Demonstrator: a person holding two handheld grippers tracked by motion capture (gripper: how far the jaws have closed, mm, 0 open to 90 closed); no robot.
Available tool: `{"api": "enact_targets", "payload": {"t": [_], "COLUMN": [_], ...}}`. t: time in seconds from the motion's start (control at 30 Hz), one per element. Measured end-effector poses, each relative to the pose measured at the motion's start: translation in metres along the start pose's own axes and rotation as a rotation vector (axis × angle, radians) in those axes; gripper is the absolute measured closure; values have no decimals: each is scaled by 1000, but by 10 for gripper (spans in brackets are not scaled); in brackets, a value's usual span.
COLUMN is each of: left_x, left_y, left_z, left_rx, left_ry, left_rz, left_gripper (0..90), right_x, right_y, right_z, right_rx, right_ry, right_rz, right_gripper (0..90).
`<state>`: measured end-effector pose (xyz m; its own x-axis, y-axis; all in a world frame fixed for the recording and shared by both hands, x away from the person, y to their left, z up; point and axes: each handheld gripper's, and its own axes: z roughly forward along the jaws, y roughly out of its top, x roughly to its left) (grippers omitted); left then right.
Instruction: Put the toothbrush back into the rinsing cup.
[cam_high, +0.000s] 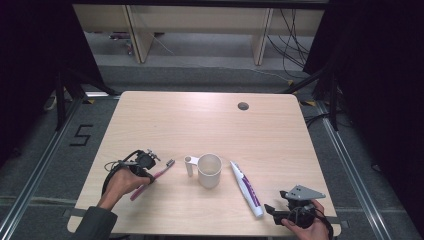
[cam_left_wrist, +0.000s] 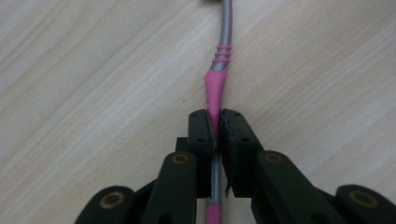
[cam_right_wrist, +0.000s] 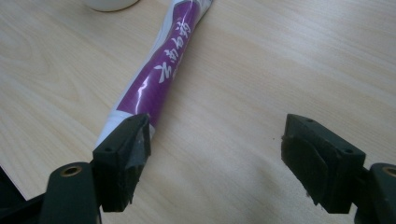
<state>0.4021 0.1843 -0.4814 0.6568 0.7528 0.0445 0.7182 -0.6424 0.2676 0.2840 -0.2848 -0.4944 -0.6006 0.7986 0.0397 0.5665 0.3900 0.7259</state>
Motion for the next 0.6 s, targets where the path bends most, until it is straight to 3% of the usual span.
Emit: {"api": "enact_targets", "payload": {"t": [0.03,0.13,0.23,0.43,0.47,0.5,0.53,0.6], "left_x": [0,3,3,2,3,1,2,1], "left_y": [0,5,7,11,12,12,14,14], "left_z": [0,1,2,3,3,3,3,3], "left_rx": [0,64,77,109,107,115,123,131], "left_ry": [0,-16,-10,-15,-3,-5,-2,-4], "left_rz": [0,-5,-3,-18,17,2,29,37], "left_gripper": [817,820,821,825,826,826,827,829], "right_x": [0,0,0,-1,1,1,0,-1], "right_y": [0,0,-1,-1,-1,-1,-1,-1], "right_z": [0,0,2,2,2,2,2,1], "right_rx": [0,5,-1,1,10,10,10,9], "right_ry": [0,0,21,10,20,20,24,13], "right_rz": [0,0,-1,-1,20,20,25,16], "right_gripper": [251,250,250,249,250,250,250,250]}}
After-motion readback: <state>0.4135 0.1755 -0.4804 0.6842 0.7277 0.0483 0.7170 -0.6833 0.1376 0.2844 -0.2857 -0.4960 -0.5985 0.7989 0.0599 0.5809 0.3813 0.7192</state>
